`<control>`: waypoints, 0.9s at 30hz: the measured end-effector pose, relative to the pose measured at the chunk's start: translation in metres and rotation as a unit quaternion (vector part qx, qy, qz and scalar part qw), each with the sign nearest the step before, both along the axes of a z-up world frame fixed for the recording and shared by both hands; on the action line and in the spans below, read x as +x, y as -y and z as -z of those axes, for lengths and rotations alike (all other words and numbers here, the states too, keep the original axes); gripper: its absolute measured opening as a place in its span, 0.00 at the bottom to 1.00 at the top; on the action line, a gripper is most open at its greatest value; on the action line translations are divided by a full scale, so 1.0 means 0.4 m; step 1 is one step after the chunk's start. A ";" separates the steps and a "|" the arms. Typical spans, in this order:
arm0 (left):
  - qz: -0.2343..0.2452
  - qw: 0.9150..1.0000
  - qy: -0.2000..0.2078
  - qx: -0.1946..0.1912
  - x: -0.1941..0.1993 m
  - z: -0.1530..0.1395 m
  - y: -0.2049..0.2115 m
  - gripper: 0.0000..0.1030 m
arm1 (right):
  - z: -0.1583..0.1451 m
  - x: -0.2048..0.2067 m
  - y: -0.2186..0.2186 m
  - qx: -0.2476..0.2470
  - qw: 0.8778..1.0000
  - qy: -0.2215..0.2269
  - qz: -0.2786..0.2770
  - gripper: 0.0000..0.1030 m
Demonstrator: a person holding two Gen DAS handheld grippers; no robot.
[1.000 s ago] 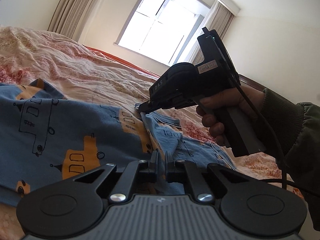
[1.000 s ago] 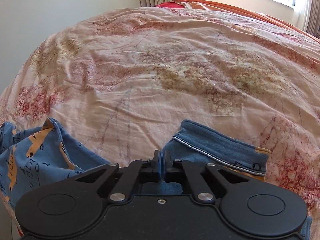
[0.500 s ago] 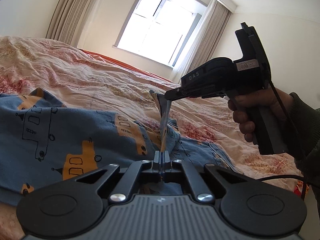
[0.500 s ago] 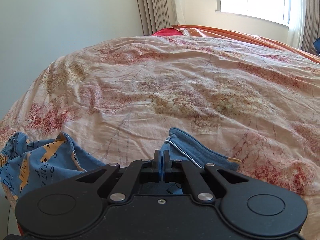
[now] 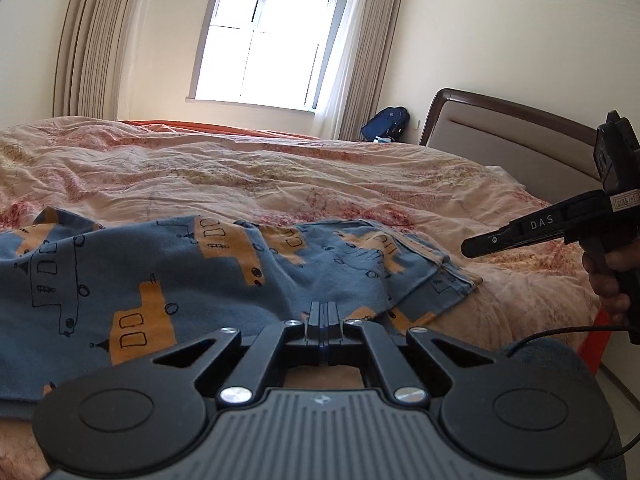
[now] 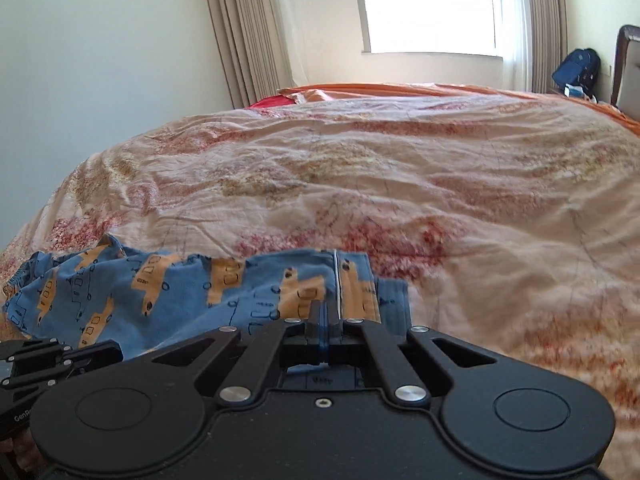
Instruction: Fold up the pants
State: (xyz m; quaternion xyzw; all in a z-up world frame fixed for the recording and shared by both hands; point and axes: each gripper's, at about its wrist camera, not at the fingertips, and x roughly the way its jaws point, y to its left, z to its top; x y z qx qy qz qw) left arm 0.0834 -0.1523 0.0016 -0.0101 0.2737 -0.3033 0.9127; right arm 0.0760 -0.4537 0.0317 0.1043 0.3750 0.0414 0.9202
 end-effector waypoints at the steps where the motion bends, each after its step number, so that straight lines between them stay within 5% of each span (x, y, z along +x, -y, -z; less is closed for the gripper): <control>1: -0.003 1.000 -0.004 0.003 -0.001 0.007 0.000 0.00 | 0.020 -0.007 0.006 0.007 1.000 -0.009 -0.001 0.00; 2: -0.005 1.000 -0.006 0.006 -0.002 0.011 -0.001 0.00 | 0.039 -0.015 0.014 0.018 1.000 -0.015 0.003 0.00; 7: -0.009 1.000 -0.005 0.008 -0.004 0.016 -0.005 0.01 | 0.074 -0.004 0.046 0.057 0.998 -0.011 0.017 0.33; 9: -0.004 1.000 0.003 0.011 -0.011 0.015 -0.002 0.13 | 0.078 0.014 0.058 0.068 0.997 -0.009 0.023 0.45; 11: 0.001 1.000 0.019 0.022 -0.022 0.012 0.005 0.41 | 0.090 0.037 0.074 0.082 0.996 -0.012 0.030 0.46; 13: 0.004 0.998 0.038 0.041 -0.029 0.011 0.016 0.50 | 0.105 0.057 0.090 0.099 0.994 -0.019 0.041 0.46; 18: 0.016 0.990 0.074 0.122 -0.030 0.028 0.055 0.48 | 0.135 0.080 0.114 0.135 0.989 -0.027 0.048 0.37; 21: 0.022 0.983 0.086 0.162 -0.029 0.041 0.076 0.10 | 0.132 0.080 0.106 0.126 0.991 -0.021 0.039 0.14; 27: 0.025 0.983 0.098 0.151 -0.035 0.022 0.074 0.00 | 0.082 0.037 0.108 0.102 0.994 0.027 0.032 0.09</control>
